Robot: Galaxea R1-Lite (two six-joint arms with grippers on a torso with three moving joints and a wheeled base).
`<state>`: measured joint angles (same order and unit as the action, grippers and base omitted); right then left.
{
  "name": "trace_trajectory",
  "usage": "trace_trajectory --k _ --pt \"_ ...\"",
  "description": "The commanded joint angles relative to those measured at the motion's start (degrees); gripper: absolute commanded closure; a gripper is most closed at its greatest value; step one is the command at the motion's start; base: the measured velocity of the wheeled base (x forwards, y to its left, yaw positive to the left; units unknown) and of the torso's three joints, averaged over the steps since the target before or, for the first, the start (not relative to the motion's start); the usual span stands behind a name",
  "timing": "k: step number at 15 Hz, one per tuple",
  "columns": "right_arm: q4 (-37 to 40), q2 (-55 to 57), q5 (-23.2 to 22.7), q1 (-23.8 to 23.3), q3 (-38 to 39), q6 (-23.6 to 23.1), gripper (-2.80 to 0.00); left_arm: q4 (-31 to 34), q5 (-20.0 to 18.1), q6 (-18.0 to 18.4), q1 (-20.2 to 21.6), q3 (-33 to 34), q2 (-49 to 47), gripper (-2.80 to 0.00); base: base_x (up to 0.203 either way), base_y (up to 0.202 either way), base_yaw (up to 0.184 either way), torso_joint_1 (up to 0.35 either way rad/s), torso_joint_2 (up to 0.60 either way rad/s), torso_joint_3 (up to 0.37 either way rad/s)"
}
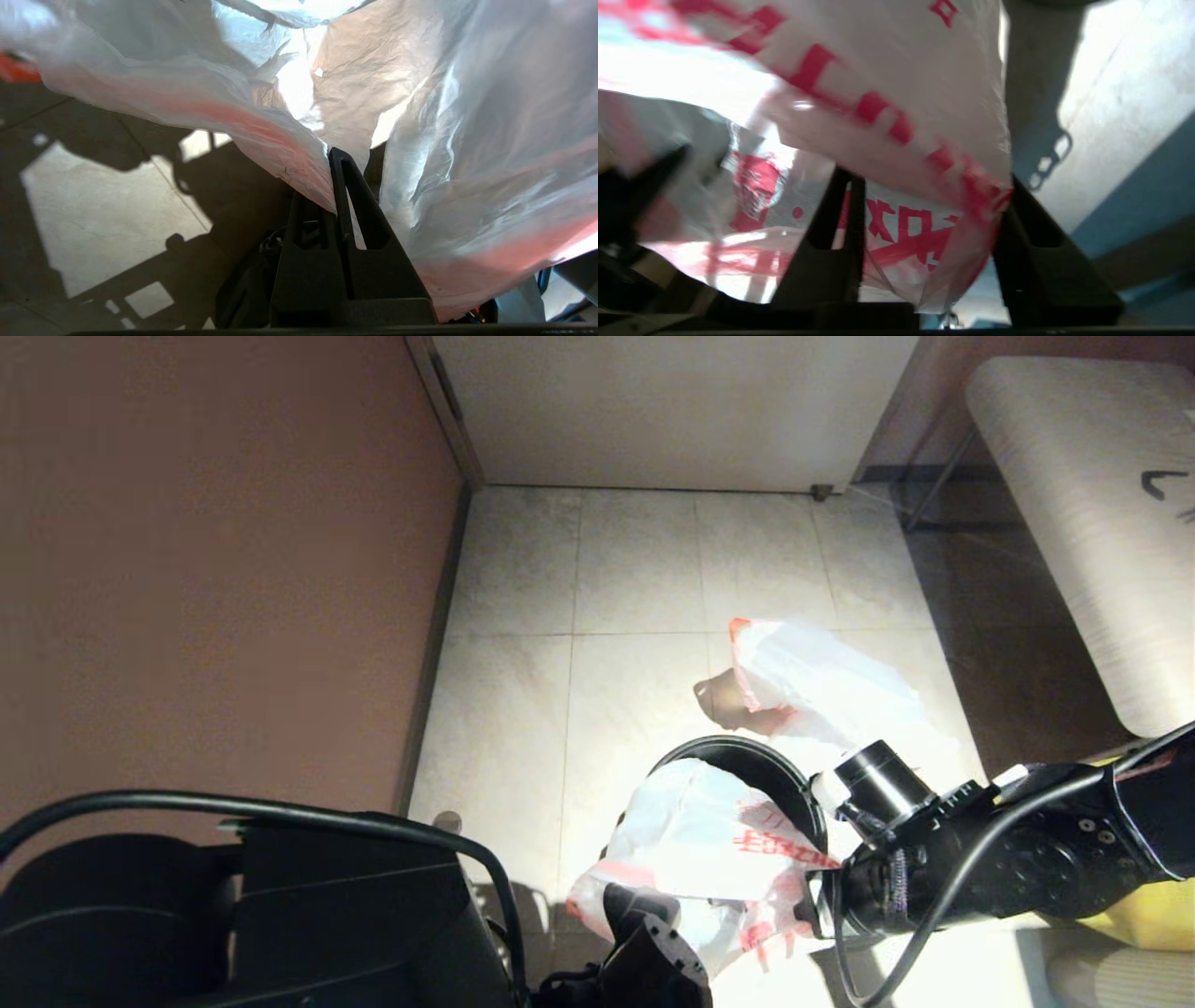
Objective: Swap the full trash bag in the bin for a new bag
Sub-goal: Put the new garbage bag on the trash can
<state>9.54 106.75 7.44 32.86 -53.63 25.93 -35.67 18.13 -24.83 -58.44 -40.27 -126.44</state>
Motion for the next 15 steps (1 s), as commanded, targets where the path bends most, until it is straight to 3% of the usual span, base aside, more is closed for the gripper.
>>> trace_trajectory --k 1,3,7,11,15 --pt "-0.9 -0.3 0.1 -0.4 5.7 0.3 0.0 -0.3 0.7 -0.1 1.1 0.0 -1.8 0.0 0.0 0.0 0.0 0.0 0.0 0.0" --pt "-7.8 0.8 0.3 -1.5 10.7 0.2 0.0 -0.2 1.4 0.4 2.8 -0.7 -4.6 0.0 0.0 0.0 0.0 0.0 0.0 0.0" --pt "-16.4 11.5 3.8 -4.5 11.0 -0.7 0.0 -0.1 4.7 5.9 7.9 -7.6 -8.4 0.0 0.0 0.0 0.0 0.0 0.0 0.0" --pt "-25.8 21.2 10.9 -6.4 10.7 -3.7 0.0 -0.2 9.3 10.1 4.6 -13.4 -12.8 0.0 0.0 0.0 0.0 0.0 0.0 0.0" --pt "-33.4 28.6 11.3 -9.6 5.2 -7.2 0.0 -0.3 12.6 12.2 5.4 -20.6 -15.4 0.0 0.0 0.0 0.0 0.0 0.0 0.0"
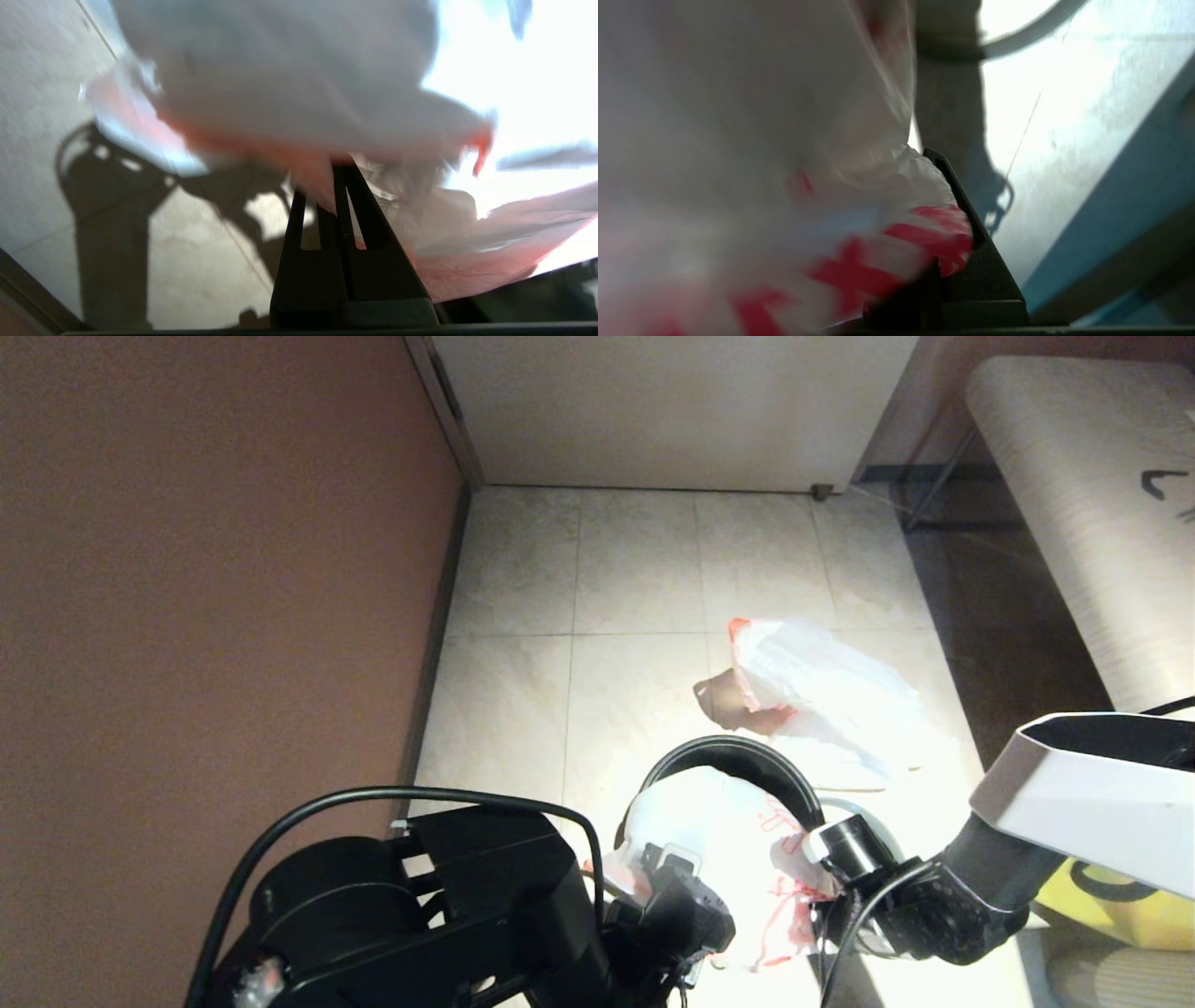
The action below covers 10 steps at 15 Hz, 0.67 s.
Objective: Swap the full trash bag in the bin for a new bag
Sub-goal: Put the new garbage bag on the trash can
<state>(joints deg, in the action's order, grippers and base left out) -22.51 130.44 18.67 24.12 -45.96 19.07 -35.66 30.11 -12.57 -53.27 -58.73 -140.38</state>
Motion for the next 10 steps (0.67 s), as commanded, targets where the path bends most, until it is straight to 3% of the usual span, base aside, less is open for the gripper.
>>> trace_trajectory --k 1,6,10 --pt "-1.9 6.2 0.0 -1.0 -5.0 -1.0 0.0 -0.4 0.7 0.0 0.5 -2.3 -1.0 0.0 0.0 0.0 0.0 0.0 0.0 0.0" --pt "-2.3 9.4 -2.5 1.3 -18.7 -1.5 0.0 -5.8 1.6 -0.1 2.8 2.9 1.7 0.0 0.0 0.0 0.0 0.0 0.0 0.0" --pt "-5.8 10.2 -3.0 3.8 -24.8 -1.8 0.0 -18.4 1.7 1.1 5.3 13.0 2.2 0.0 0.0 0.0 0.0 0.0 0.0 0.0"
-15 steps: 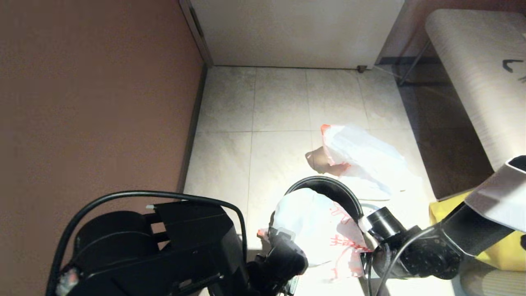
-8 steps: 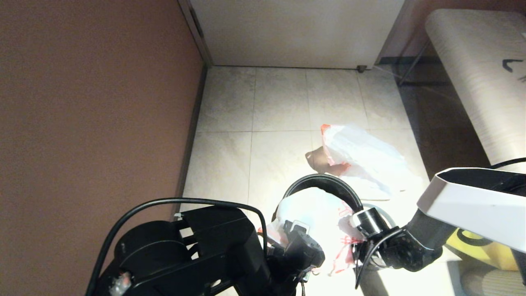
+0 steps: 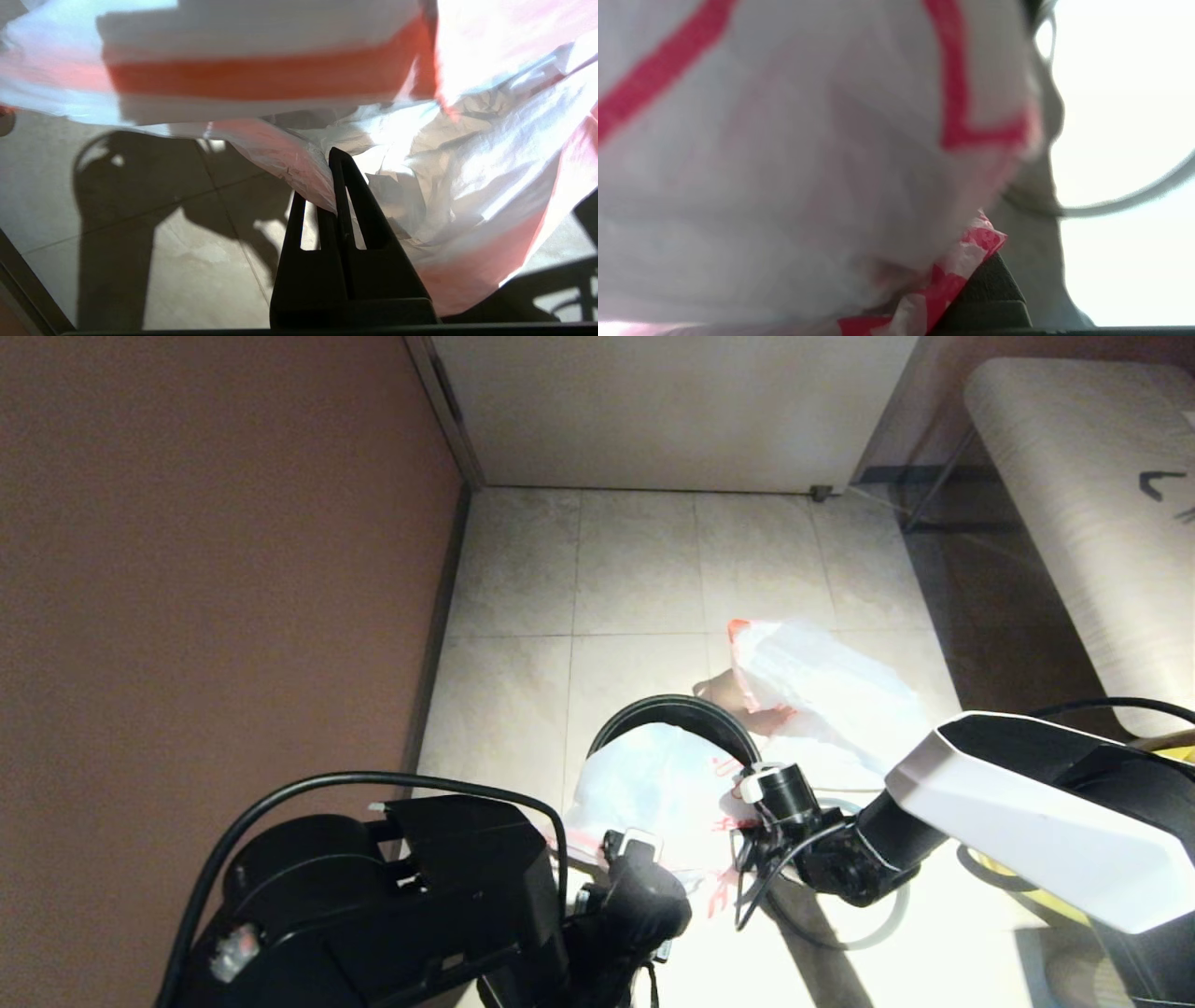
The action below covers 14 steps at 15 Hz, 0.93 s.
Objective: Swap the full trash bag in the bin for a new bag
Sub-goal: Put the new garbage bag on the trash can
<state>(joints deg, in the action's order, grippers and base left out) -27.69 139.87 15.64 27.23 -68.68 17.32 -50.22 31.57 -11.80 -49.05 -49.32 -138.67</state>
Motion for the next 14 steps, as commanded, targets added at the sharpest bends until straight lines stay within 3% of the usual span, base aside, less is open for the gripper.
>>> trace_trajectory --k 1,6,11,14 --pt "-0.7 0.5 -0.1 1.1 -3.5 -0.3 0.0 -7.2 0.2 1.0 2.2 5.8 0.8 0.0 0.0 0.0 0.0 0.0 0.0 0.0" --pt "4.5 -4.9 0.1 4.4 -6.4 -1.6 0.0 -14.8 0.1 2.6 6.6 14.7 6.4 0.0 0.0 0.0 0.0 0.0 0.0 0.0" --pt "7.4 -13.0 0.3 4.6 6.7 0.3 0.0 -15.1 0.2 2.8 6.3 17.8 10.6 0.0 0.0 0.0 0.0 0.0 0.0 0.0" --pt "7.6 -16.2 0.3 4.5 7.4 0.1 0.0 -15.2 0.3 4.0 6.2 17.9 13.3 0.0 0.0 0.0 0.0 0.0 0.0 0.0"
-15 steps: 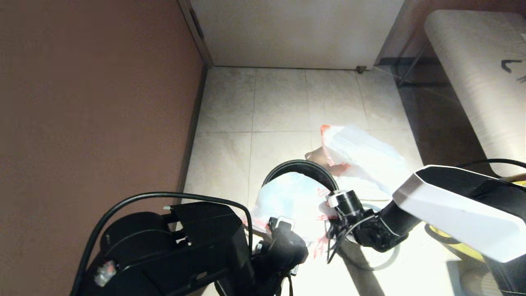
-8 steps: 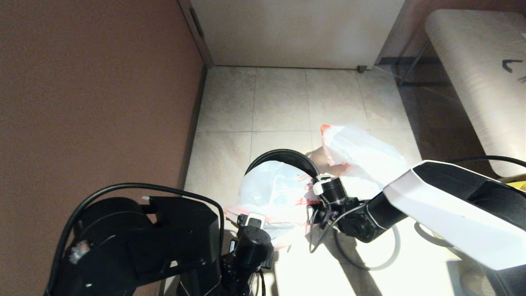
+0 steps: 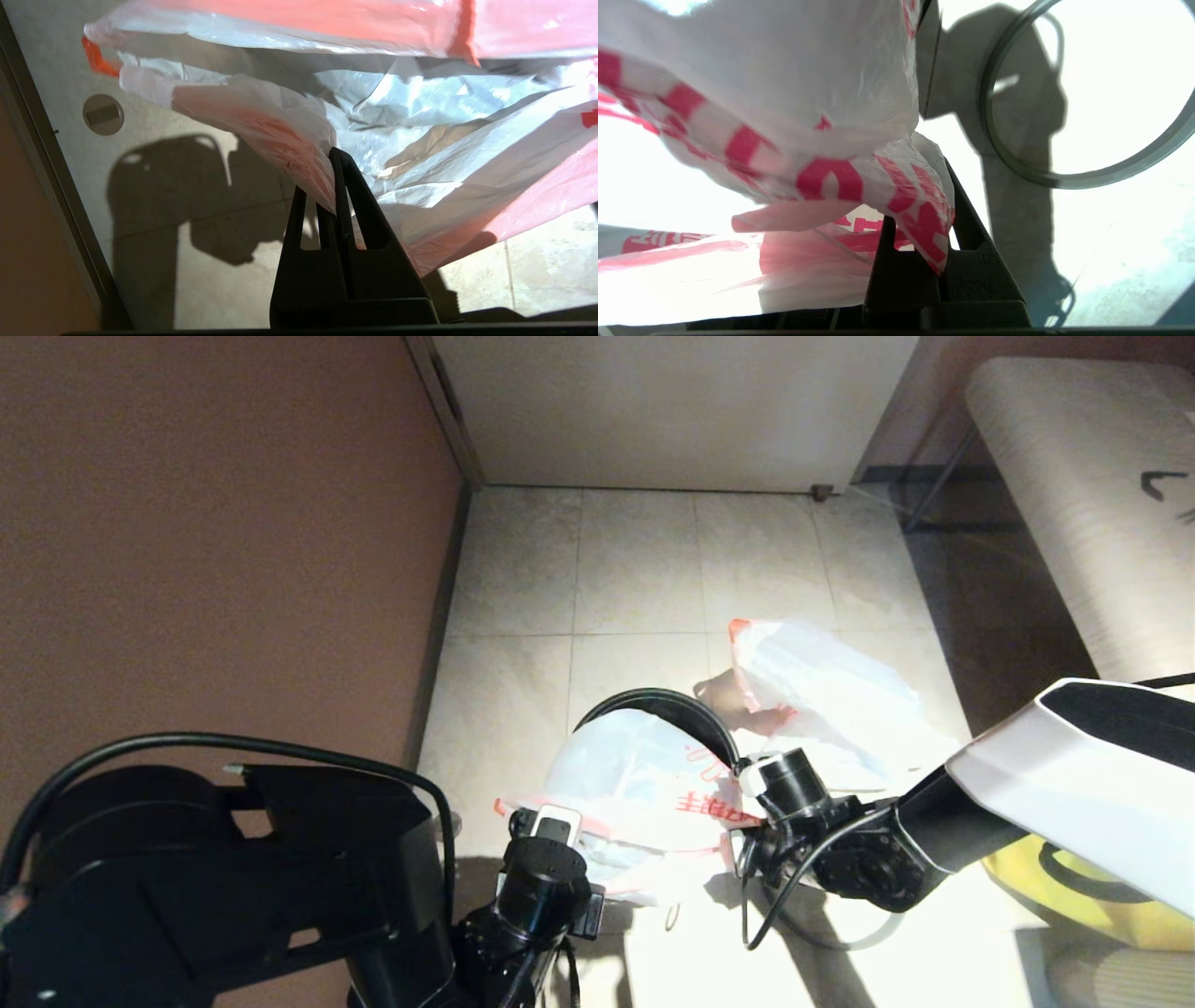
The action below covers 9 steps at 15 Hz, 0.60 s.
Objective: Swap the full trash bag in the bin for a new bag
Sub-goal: Put the new garbage bag on the trash can
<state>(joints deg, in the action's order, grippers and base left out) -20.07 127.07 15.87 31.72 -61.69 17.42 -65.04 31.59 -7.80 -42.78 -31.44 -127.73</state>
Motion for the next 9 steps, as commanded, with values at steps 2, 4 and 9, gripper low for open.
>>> trace_trajectory --k 2,4,9 --pt "0.3 -7.5 0.1 0.0 -1.2 -2.2 0.0 -0.3 0.3 1.1 -0.6 -1.1 5.7 0.0 0.0 0.0 0.0 0.0 0.0 0.0" --pt "1.7 -9.0 0.1 -0.8 -4.9 -3.1 0.0 -0.3 0.3 3.5 -0.6 -5.2 5.5 0.0 0.0 0.0 0.0 0.0 0.0 0.0" --pt "3.2 -8.1 0.2 -3.5 -14.5 -3.3 0.0 0.6 1.2 9.1 0.1 -20.0 -0.1 0.0 0.0 0.0 0.0 0.0 0.0 0.0"
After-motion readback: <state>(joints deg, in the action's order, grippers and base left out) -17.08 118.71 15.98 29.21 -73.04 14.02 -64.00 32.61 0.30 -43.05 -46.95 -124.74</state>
